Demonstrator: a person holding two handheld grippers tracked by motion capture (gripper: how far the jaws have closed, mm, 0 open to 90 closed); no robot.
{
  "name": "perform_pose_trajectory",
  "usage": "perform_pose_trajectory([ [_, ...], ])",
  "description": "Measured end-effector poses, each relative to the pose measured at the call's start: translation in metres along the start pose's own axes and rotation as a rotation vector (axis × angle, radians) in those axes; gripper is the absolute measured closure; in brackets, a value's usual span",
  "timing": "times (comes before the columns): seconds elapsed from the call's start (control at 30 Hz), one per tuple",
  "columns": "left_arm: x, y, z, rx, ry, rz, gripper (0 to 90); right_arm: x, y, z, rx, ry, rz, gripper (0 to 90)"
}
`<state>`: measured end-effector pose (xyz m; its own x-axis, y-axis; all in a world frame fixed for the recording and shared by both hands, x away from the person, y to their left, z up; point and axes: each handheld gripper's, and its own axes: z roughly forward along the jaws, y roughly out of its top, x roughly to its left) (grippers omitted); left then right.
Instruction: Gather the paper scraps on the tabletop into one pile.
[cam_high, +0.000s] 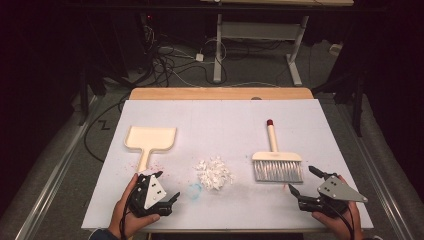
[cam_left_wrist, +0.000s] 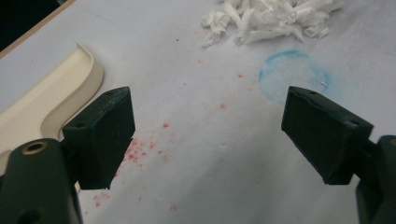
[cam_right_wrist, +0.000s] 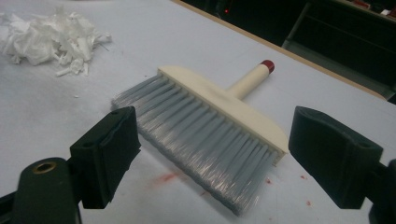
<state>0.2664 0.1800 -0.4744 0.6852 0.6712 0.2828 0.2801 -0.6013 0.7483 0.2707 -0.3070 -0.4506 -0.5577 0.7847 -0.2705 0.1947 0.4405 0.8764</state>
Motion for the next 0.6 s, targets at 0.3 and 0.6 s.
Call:
perform_pose_trajectory([
  [0.3,0.0002,0.0008,-0.0005,-0.010,0.003,-0.001,16.2,0.0035,0.0011,-0.0003,-0.003,0.004,-0.018,16.8],
  [0.6,0.0001,0.0004,-0.0005,-0.005,0.006,0.003,16.2,0.0053,0.0021,0.0013,0.007,-0.003,-0.030,16.8],
])
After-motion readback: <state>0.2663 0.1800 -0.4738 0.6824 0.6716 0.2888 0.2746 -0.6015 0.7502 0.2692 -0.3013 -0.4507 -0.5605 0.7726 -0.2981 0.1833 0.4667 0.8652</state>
